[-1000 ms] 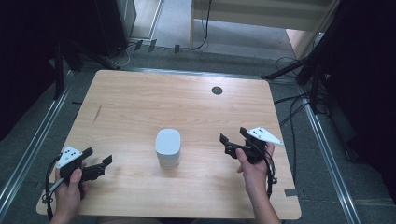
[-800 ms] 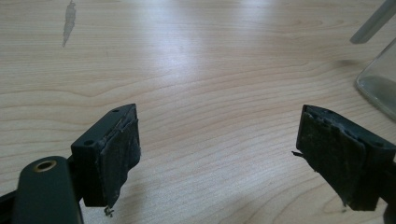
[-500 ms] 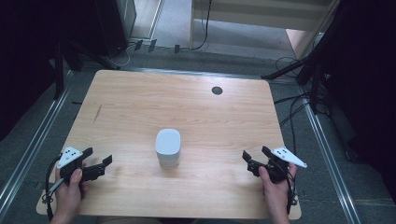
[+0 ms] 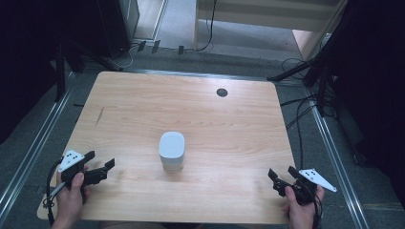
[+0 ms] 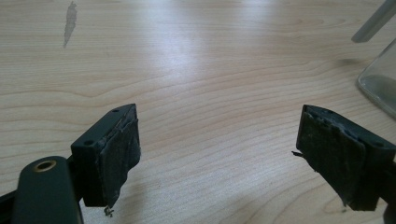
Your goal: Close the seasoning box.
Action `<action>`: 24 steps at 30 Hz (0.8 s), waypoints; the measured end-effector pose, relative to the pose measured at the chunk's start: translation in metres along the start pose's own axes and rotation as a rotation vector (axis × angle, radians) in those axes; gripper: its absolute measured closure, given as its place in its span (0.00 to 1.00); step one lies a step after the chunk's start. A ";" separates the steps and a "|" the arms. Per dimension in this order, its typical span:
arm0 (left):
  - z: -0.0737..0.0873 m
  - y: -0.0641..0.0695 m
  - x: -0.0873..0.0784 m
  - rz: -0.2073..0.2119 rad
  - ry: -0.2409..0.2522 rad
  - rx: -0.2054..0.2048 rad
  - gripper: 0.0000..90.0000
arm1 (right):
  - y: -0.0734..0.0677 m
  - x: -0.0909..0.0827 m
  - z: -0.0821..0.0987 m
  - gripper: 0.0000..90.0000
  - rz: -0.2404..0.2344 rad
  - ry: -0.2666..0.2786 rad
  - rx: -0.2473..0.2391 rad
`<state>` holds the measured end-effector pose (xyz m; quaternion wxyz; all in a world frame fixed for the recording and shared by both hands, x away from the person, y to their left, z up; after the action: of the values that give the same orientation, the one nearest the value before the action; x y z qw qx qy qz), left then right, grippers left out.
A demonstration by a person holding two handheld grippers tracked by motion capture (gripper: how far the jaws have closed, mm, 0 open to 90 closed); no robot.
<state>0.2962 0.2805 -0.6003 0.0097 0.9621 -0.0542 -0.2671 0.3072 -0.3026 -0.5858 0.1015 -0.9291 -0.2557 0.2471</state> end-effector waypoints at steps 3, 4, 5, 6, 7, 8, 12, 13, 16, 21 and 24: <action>0.000 0.000 0.000 0.000 0.002 -0.004 0.15 | 0.007 -0.010 0.009 0.15 0.016 -0.010 0.004; 0.000 0.000 0.000 0.001 0.001 -0.003 0.15 | 0.007 -0.010 0.009 0.15 0.016 -0.010 0.004; 0.000 0.000 0.000 0.002 0.001 -0.003 0.15 | 0.009 -0.012 0.010 0.15 0.022 -0.010 0.001; 0.000 0.000 0.000 0.002 0.000 -0.003 0.15 | 0.010 -0.014 0.012 0.15 0.027 -0.010 0.003; 0.000 0.000 0.000 0.001 0.001 -0.003 0.15 | 0.012 -0.016 0.013 0.15 0.027 -0.007 0.008; 0.000 0.000 0.000 0.002 0.002 -0.003 0.15 | 0.013 -0.019 0.014 0.15 0.030 -0.006 0.012; 0.000 0.000 0.000 0.003 0.002 0.000 0.15 | 0.014 -0.023 0.017 0.16 0.034 -0.002 0.004; 0.000 0.000 0.000 0.003 0.001 -0.001 0.15 | 0.014 -0.023 0.017 0.16 0.035 -0.003 0.003; 0.000 0.001 0.000 0.003 0.003 -0.001 0.15 | 0.013 -0.022 0.017 0.16 0.036 -0.008 0.004; 0.000 0.001 0.000 0.004 0.002 -0.001 0.15 | 0.018 -0.022 0.015 0.16 0.034 0.006 0.042; 0.000 0.001 0.001 0.003 0.000 -0.002 0.15 | 0.018 -0.022 0.016 0.17 0.031 0.003 0.045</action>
<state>0.2971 0.2797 -0.6004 0.0110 0.9620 -0.0553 -0.2672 0.2902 -0.3284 -0.5960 0.1192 -0.9308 -0.2357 0.2528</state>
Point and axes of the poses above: each handheld gripper's, and its own axes: x roughly forward along the jaws, z roughly out of its underside, y roughly to its right, the point moved 10 cm from there along x, roughly forward along the jaws, and after that the axes turned 13 degrees about -z, right-handed, at the moved point
